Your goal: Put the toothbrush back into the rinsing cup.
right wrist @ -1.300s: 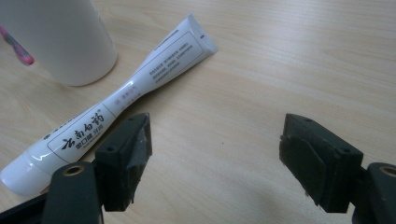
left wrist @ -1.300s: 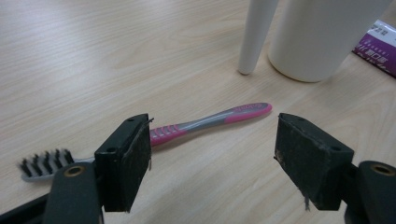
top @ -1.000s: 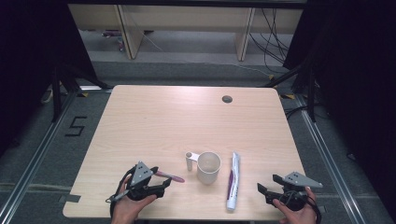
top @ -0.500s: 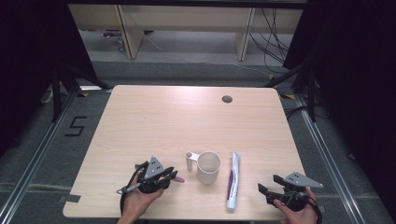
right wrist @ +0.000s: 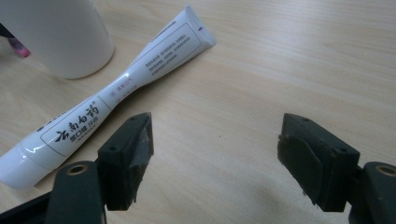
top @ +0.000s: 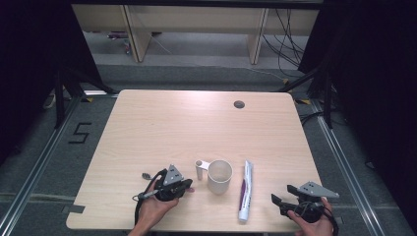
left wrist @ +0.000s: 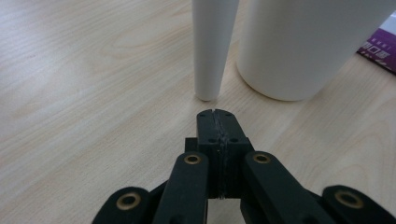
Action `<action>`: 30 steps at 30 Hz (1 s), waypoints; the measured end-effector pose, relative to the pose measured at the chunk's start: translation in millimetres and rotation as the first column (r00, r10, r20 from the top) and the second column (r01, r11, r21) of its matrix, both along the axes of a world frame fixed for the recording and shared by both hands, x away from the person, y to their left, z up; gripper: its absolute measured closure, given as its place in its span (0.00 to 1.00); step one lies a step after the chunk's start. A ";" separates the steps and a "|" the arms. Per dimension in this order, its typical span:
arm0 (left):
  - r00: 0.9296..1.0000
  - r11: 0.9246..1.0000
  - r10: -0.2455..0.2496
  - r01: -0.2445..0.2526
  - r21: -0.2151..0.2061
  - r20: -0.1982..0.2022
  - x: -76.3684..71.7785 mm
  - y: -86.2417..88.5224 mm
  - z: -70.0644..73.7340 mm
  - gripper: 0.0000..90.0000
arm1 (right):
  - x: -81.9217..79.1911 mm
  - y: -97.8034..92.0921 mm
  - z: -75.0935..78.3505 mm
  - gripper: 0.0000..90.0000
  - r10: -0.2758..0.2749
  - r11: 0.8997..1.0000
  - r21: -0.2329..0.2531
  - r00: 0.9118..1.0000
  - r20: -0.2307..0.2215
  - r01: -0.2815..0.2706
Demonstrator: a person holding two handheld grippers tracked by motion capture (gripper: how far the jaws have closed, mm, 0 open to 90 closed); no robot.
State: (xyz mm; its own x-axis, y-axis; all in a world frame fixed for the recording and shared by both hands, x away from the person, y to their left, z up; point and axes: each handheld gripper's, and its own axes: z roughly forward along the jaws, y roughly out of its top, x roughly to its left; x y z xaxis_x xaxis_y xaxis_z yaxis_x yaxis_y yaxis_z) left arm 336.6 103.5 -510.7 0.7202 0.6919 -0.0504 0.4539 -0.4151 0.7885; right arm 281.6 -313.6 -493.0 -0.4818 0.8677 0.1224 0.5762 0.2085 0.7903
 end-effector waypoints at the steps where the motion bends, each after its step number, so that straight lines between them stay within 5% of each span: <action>1: 1.000 1.000 -0.002 0.002 0.002 -0.010 1.0 0.4 -0.6 0.99 | 0.2 -0.3 0.0 0.31 0.003 1.000 -0.005 1.000 0.007 -0.003; 7: 0.999 1.000 -0.013 0.013 0.013 -0.029 -0.3 2.0 -3.4 0.99 | 0.2 -0.2 0.1 0.31 0.001 1.000 -0.005 1.000 0.009 -0.001; 10: 0.999 1.000 -0.024 0.024 0.014 -0.039 -3.7 2.7 -2.8 0.99 | -1.6 2.3 0.6 0.31 -0.016 1.000 0.025 0.999 -0.029 0.017; 12: 0.999 1.000 -0.027 0.028 0.013 -0.035 -7.3 2.9 -2.9 0.99 | 0.0 -0.9 1.1 0.31 0.003 1.000 -0.010 1.000 0.007 -0.003; 14: 0.998 0.999 -0.035 0.036 0.016 -0.045 -9.9 4.2 -3.5 0.99 | -1.2 1.3 1.4 0.31 -0.022 1.000 0.011 1.000 -0.022 0.022; 19: 0.998 0.999 -0.039 0.039 0.008 -0.059 -17.0 10.9 -2.7 0.99 | 0.1 -2.9 1.6 0.31 -0.016 1.000 -0.006 1.000 0.021 0.016; 23: 0.997 0.998 -0.058 0.059 0.008 -0.058 -27.2 18.4 0.7 0.98 | 0.2 -2.6 1.3 0.31 -0.010 1.000 -0.015 1.000 0.010 0.011; 24: 0.996 0.998 -0.068 0.069 0.011 -0.062 -29.5 20.6 1.6 0.98 | -1.3 0.0 1.6 0.31 -0.021 1.000 0.019 1.000 -0.015 0.021; 30: 0.993 0.997 -0.081 0.082 0.009 -0.082 -39.0 28.9 0.0 0.97 | 1.3 -0.9 0.6 0.31 -0.010 1.000 0.001 1.000 0.004 0.010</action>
State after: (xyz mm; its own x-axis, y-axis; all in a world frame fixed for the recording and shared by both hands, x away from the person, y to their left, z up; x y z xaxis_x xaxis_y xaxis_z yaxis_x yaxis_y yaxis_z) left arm 297.5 132.4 -510.6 0.7679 0.6322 -0.1030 0.4811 -0.4630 0.7445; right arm 282.9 -314.5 -492.4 -0.4736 0.8723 0.1219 0.5754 0.2016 0.7927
